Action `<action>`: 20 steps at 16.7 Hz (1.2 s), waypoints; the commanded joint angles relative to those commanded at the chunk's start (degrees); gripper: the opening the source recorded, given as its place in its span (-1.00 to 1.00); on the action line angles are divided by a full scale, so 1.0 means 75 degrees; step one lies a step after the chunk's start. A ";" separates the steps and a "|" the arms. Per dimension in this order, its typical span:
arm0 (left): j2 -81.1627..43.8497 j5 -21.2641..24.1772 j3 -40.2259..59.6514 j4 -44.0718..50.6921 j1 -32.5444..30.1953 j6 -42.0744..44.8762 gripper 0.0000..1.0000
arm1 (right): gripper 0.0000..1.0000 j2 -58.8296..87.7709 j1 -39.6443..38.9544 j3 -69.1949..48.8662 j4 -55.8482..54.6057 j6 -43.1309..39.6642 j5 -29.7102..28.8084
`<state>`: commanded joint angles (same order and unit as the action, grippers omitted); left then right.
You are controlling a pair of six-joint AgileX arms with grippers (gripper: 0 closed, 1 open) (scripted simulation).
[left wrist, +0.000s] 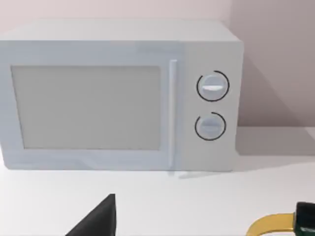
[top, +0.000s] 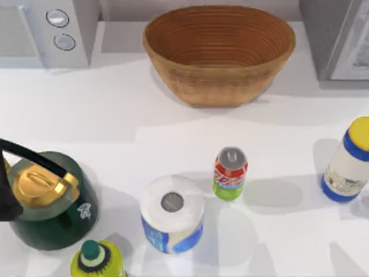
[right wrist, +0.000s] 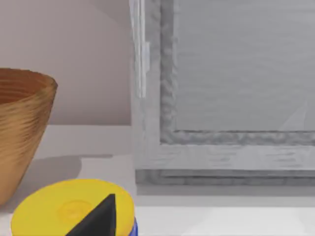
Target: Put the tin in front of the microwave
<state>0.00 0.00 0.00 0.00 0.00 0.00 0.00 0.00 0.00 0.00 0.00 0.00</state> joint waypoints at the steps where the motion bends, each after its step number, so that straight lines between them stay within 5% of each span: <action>1: 0.0000 0.0000 0.0000 0.0000 0.0000 0.0000 1.00 | 1.00 0.0000 0.0000 0.0000 0.0000 0.0000 0.0000; 9: -0.1878 0.0075 0.1873 0.1144 -0.0708 0.0027 1.00 | 1.00 0.0000 0.0000 0.0000 0.0000 0.0000 0.0000; 20: -0.9214 0.0073 0.9005 0.5728 -0.3277 -0.0070 1.00 | 1.00 0.0000 0.0000 0.0000 0.0000 0.0000 0.0000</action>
<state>-69.11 0.54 67.54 42.96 -24.58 -0.52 0.00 0.00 0.00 0.00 0.00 0.00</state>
